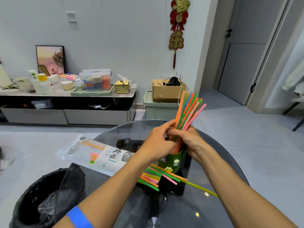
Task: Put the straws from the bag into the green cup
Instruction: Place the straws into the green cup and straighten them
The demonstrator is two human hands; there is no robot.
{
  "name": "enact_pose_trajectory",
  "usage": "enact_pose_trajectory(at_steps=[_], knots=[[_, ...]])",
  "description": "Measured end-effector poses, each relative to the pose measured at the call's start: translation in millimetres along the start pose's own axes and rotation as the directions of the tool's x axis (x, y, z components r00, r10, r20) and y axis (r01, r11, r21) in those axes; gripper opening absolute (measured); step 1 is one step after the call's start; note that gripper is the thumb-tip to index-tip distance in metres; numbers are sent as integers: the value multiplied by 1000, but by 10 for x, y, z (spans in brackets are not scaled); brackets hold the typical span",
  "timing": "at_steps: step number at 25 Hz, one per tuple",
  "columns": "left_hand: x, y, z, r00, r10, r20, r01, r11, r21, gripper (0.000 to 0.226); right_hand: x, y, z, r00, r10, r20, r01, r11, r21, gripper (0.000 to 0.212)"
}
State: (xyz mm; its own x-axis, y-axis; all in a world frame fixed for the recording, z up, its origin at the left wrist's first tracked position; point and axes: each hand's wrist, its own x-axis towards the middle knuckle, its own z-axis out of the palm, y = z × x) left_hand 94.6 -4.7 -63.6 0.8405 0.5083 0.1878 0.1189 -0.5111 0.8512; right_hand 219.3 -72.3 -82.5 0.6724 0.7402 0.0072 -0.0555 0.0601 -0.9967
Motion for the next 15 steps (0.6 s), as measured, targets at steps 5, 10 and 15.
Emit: enact_pose_trajectory(at_steps=[5, 10, 15], knots=[[-152, -313, 5, 999, -42, 15, 41, 997, 64, 102, 41, 14, -12, 985, -17, -171, 39, 991, 129, 24], [-180, -472, 81, 990, -130, 52, 125, 989, 83, 101, -55, 86, 17, 965, -18, -263, 79, 971, 225, 18], [-221, -494, 106, 991, -132, 6, 132, 991, 22, 91, -161, 130, -23, 980, -82, -179, 108, 984, 141, 22]])
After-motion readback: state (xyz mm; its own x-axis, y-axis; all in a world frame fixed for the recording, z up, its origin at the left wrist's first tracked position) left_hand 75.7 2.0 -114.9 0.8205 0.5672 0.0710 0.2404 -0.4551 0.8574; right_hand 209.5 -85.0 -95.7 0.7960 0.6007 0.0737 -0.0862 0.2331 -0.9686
